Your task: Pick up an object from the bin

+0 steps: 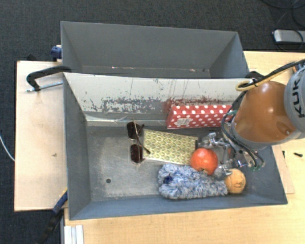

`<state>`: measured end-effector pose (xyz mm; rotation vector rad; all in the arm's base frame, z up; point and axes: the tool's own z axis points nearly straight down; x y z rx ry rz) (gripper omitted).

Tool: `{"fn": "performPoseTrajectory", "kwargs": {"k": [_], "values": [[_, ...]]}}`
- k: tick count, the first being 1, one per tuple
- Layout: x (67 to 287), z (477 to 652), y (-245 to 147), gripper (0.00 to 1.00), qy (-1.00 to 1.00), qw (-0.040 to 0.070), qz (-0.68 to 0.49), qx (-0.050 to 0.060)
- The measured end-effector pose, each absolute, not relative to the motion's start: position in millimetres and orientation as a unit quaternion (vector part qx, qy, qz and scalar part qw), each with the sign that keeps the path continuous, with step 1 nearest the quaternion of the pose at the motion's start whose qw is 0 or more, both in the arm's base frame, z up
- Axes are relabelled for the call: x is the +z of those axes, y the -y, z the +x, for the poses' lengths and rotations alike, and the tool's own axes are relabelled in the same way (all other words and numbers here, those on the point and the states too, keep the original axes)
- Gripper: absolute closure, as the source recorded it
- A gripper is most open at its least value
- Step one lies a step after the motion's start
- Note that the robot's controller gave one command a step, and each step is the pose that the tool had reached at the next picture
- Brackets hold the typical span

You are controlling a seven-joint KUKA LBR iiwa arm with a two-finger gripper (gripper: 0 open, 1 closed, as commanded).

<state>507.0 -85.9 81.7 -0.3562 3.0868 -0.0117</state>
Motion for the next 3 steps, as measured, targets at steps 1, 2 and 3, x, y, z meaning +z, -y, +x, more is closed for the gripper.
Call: {"fn": "performPoseTrajectory", "kwargs": {"k": [1,2,3], "values": [[82.4,507.6,18.1,1.0,-1.0,0.003,-0.025,-0.002],[82.4,507.6,18.1,1.0,-1.0,0.003,-0.025,-0.002],[85.0,506.9,18.0,1.0,-1.0,0.003,-0.025,-0.002]]}}
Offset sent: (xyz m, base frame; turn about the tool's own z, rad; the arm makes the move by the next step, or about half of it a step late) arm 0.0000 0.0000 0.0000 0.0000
